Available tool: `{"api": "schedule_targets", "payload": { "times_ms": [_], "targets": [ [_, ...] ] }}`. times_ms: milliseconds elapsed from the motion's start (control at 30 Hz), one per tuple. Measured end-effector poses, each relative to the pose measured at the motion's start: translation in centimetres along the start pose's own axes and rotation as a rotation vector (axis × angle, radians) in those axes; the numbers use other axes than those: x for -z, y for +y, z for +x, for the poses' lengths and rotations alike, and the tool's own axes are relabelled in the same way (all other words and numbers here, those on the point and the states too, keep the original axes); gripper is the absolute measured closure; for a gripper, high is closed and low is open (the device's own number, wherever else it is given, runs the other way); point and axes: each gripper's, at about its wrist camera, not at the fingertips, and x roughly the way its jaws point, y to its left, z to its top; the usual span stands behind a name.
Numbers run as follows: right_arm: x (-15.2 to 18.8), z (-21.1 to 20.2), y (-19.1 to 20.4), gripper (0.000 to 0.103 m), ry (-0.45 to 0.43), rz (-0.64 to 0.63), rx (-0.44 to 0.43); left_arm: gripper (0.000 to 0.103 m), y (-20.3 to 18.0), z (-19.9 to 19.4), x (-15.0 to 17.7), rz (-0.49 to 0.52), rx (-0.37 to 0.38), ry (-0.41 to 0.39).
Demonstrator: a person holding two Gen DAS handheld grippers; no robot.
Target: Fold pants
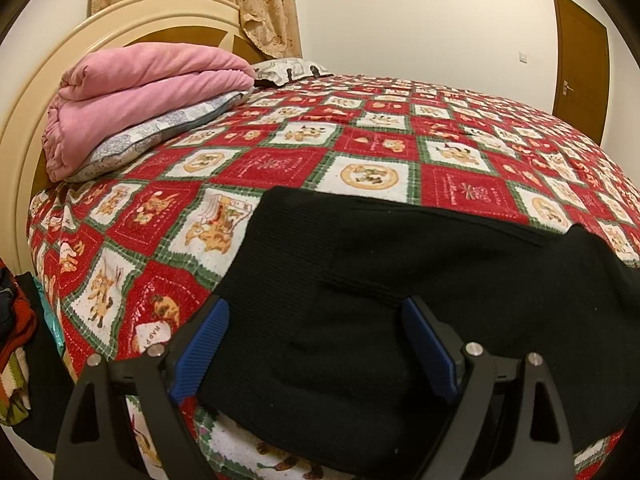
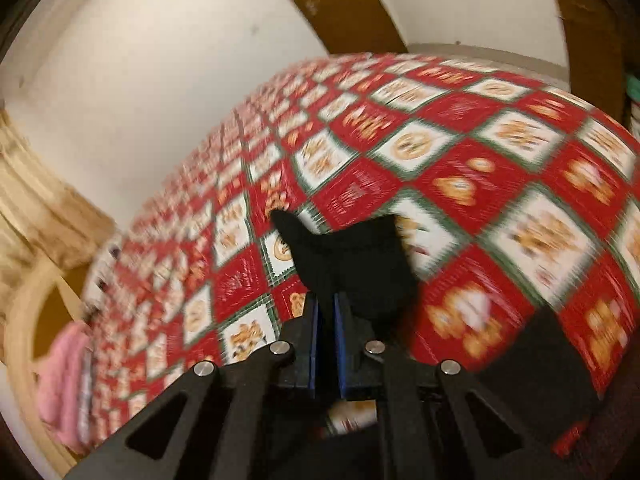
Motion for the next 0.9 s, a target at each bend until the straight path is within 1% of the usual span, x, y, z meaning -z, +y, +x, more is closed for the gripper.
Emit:
{"api": "schedule_targets", "payload": {
  "times_ms": [67, 167, 300, 400, 433, 467, 500, 567, 633, 667, 700, 733, 767, 833, 900],
  "targets": [
    [1.6, -3.1, -2.6, 0.095, -0.036, 0.063, -0.023, 0.011, 0.0, 0.0, 0.0, 0.0, 0.0, 0.0],
    [4.2, -5.7, -6.7, 0.096, -0.059, 0.136, 0.013, 0.01, 0.0, 0.0, 0.0, 0.001, 0.0, -0.001],
    [7.0, -7.2, -11.3, 0.097, -0.055, 0.204, 0.056, 0.005, 0.1, 0.1, -0.1, 0.002, -0.002, 0.002],
    [8.3, -8.0, -13.5, 0.096, -0.055, 0.231, 0.111, 0.0, 0.5, 0.5, -0.4, -0.008, -0.001, 0.013],
    [8.5, -8.3, -13.9, 0.096, -0.053, 0.228, 0.11, 0.0, 0.7, 0.7, -0.5, -0.017, 0.006, 0.019],
    [8.6, -8.3, -14.2, 0.096, -0.052, 0.229, 0.09, 0.0, 0.8, 0.8, -0.5, -0.022, 0.012, 0.022],
    [8.5, -8.3, -14.2, 0.096, -0.049, 0.237, 0.043, 0.0, 0.8, 0.8, -0.6, -0.022, 0.013, 0.025],
    [8.4, -8.1, -13.8, 0.096, -0.042, 0.239, -0.006, 0.0, 0.7, 0.5, -0.6, -0.023, 0.0, 0.026],
    [8.2, -7.5, -12.9, 0.089, -0.037, 0.218, -0.025, 0.001, 0.5, -0.1, -0.5, -0.038, -0.009, 0.024],
    [7.9, -7.0, -12.4, 0.074, -0.032, 0.207, -0.017, 0.001, 0.3, -0.6, -0.5, -0.044, -0.006, 0.019],
    [7.7, -6.5, -12.0, 0.051, -0.033, 0.201, -0.009, 0.001, 0.0, -1.3, -0.5, -0.048, 0.008, 0.008],
    [7.5, -6.2, -11.8, 0.041, -0.037, 0.198, -0.003, 0.001, -0.5, -2.3, -0.6, -0.046, 0.038, -0.015],
    [7.3, -5.8, -11.4, 0.035, -0.044, 0.194, 0.014, 0.001, -1.1, -3.3, -0.7, -0.037, 0.065, -0.038],
    [6.7, -4.7, -10.9, 0.035, -0.047, 0.178, 0.06, 0.001, -2.5, -5.0, -0.9, -0.005, 0.109, -0.074],
    [6.4, -3.5, -10.9, 0.035, -0.025, 0.18, 0.092, 0.001, -4.1, -6.4, -1.1, 0.035, 0.145, -0.099]
  ]
}}
